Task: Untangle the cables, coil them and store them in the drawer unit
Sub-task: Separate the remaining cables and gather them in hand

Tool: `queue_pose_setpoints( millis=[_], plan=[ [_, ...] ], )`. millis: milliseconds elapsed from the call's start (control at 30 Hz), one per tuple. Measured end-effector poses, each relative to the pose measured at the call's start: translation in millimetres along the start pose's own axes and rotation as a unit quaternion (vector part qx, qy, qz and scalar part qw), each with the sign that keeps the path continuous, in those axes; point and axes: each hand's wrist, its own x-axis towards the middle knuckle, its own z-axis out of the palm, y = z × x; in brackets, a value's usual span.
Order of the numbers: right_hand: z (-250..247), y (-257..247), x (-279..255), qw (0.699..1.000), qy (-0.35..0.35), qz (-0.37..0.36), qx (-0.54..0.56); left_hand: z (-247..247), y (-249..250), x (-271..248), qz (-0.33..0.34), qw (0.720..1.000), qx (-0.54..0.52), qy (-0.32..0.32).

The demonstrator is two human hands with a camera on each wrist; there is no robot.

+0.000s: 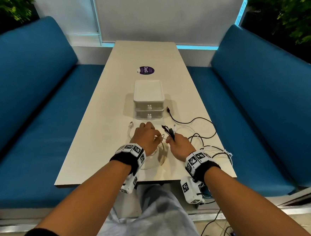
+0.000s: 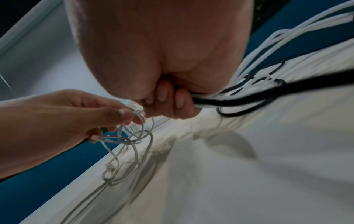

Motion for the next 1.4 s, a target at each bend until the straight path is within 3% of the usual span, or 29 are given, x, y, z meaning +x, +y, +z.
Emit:
queue_pose_setpoints(
  millis=[67,167,400,500,633,700,867,967,1100,1233,1400],
  plan=[
    [-2,2,0,1.0,0.0,0.001,-0.012,-1,5,3,-0.018,0.999,-0.024,-0.014],
    [-1,5,0,0.999,-0.002,0.014,-0.03,-3,8,5,-0.064,0.988,-0.143,-0.012],
    [0,6,7,0.997,-0.028,0.049,-0.048,-15,0,-3,-0.131,0.97,-0.194,-0.064],
    [4,7,7,0.995,-0.046,0.044,-0.073,-21,0,-4,-0.13,0.968,-0.2,-0.077],
    [6,7,5,0.994,-0.038,0.045,-0.095,-25,-3,-1,-0.134,0.971,-0.2,0.009],
    [4,10,6,0.993,-0.03,0.058,-0.098,-26,-9,-1,-0.16,0.95,-0.262,0.054],
    [-1,25,6,0.986,-0.04,0.102,-0.125,-36,-39,0,-0.213,0.955,-0.195,0.063],
    [-1,27,5,0.987,-0.039,0.097,-0.122,-34,-40,-3,-0.185,0.963,-0.194,0.035],
    [-1,19,5,0.993,-0.023,0.057,-0.097,-19,-16,-4,-0.099,0.974,-0.202,-0.033],
    [-4,19,2,0.996,-0.009,0.02,-0.089,1,3,0,-0.035,0.988,-0.12,-0.095],
    [-5,25,0,0.993,-0.021,0.03,-0.109,-2,15,5,-0.098,0.949,-0.298,-0.027]
  ],
)
